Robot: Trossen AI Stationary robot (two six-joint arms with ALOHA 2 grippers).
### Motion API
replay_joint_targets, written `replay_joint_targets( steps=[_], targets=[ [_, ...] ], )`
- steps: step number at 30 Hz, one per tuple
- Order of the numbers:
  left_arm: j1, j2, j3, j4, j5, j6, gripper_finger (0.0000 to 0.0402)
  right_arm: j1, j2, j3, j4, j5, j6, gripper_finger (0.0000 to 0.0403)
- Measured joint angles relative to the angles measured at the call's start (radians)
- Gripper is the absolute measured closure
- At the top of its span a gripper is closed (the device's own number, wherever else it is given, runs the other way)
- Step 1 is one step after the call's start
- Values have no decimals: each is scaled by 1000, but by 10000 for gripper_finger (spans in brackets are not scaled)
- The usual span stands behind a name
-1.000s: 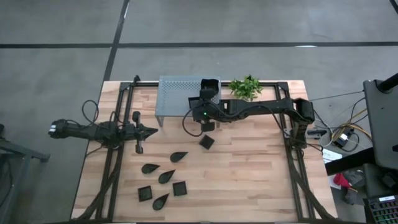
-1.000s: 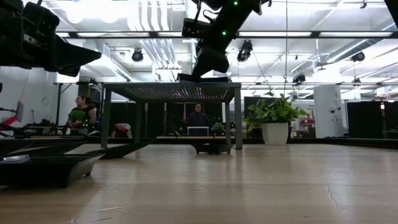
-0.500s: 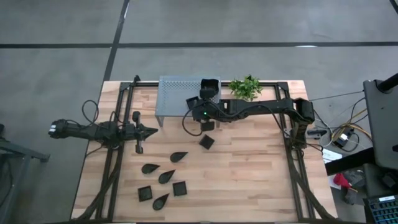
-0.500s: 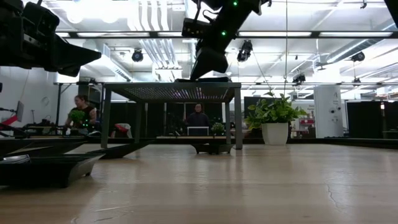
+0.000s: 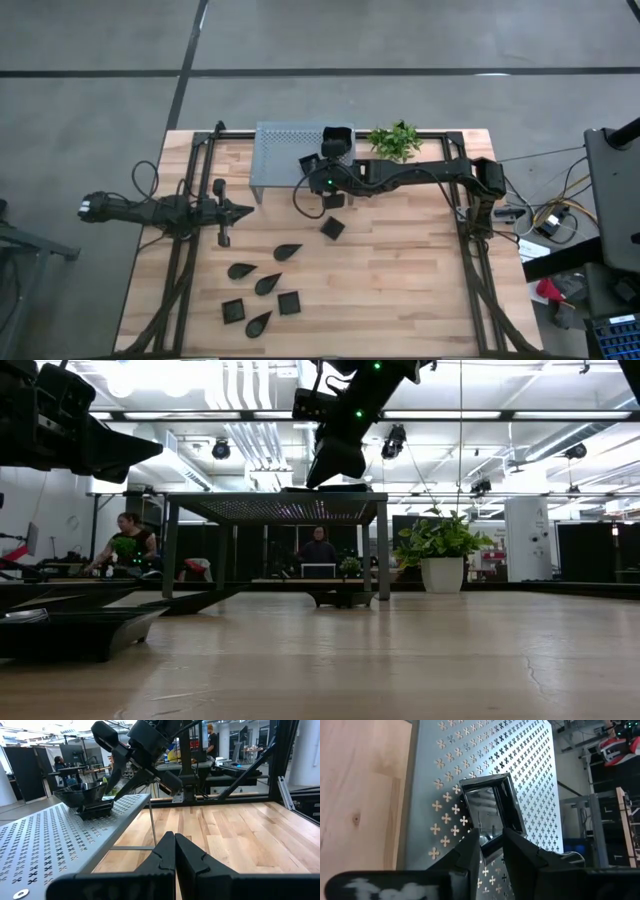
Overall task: Pick & Place Mini shaped plates
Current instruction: Put the black square plate on the shelf, then stack the black square plate on top of the black square plate on the shelf
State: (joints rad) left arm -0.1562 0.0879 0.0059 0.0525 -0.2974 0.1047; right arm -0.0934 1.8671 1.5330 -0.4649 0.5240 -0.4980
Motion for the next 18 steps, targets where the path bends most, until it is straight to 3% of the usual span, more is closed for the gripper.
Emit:
replay_joint_targets(
  steps=[5,10,18],
  targets=[
    [0,0,0,0,0,0,401,15,-3,0,0,15,-20,330],
    [0,0,0,0,0,0,401,33,-9,0,0,104,-48,321],
    [0,0,0,0,0,0,401,69,-9,6,-1,108,-38,316]
  ],
)
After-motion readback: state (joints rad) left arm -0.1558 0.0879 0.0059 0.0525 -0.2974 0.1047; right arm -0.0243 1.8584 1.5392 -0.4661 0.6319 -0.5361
